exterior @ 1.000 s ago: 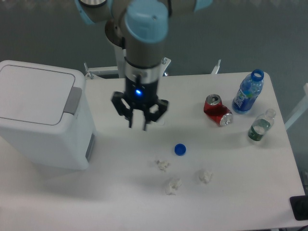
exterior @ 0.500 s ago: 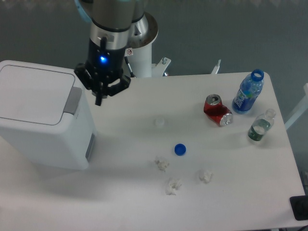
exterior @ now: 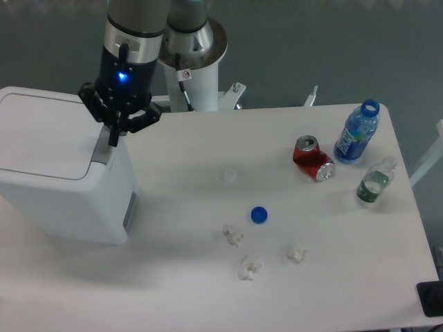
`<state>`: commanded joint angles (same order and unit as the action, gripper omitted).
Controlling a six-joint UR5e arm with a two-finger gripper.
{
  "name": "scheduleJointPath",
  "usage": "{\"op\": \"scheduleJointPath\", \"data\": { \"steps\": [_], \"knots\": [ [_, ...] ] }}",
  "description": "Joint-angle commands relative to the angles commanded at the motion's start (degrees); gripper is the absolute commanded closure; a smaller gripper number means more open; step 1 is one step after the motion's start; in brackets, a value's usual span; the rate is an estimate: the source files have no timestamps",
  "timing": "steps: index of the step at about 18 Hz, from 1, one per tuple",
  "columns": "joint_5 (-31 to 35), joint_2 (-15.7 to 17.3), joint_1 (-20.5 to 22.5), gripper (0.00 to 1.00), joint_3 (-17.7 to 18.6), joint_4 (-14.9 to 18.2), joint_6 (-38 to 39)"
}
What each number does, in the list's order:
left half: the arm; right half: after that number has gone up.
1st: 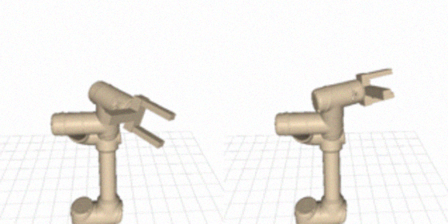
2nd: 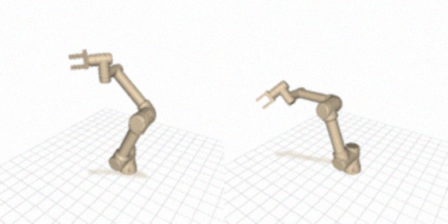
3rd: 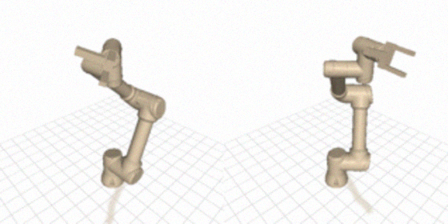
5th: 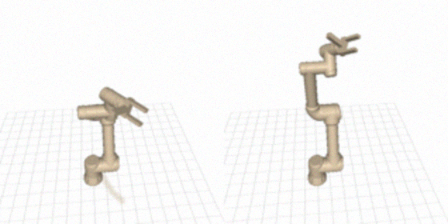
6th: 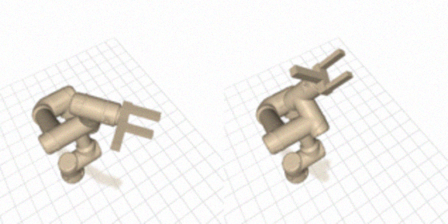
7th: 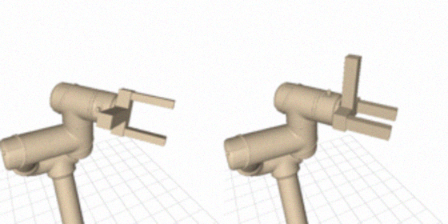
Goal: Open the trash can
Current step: 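Lower the gripper onto the bin lid's edge and grip it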
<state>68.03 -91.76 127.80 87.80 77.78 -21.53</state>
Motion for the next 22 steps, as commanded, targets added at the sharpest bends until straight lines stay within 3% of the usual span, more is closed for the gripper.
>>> {"op": "scheduleJointPath", "data": {
  "steps": [22],
  "knots": [
    [0.2, -1.0, -1.1, 1.0, 1.2, 0.1, 0.0]
  ]
}}
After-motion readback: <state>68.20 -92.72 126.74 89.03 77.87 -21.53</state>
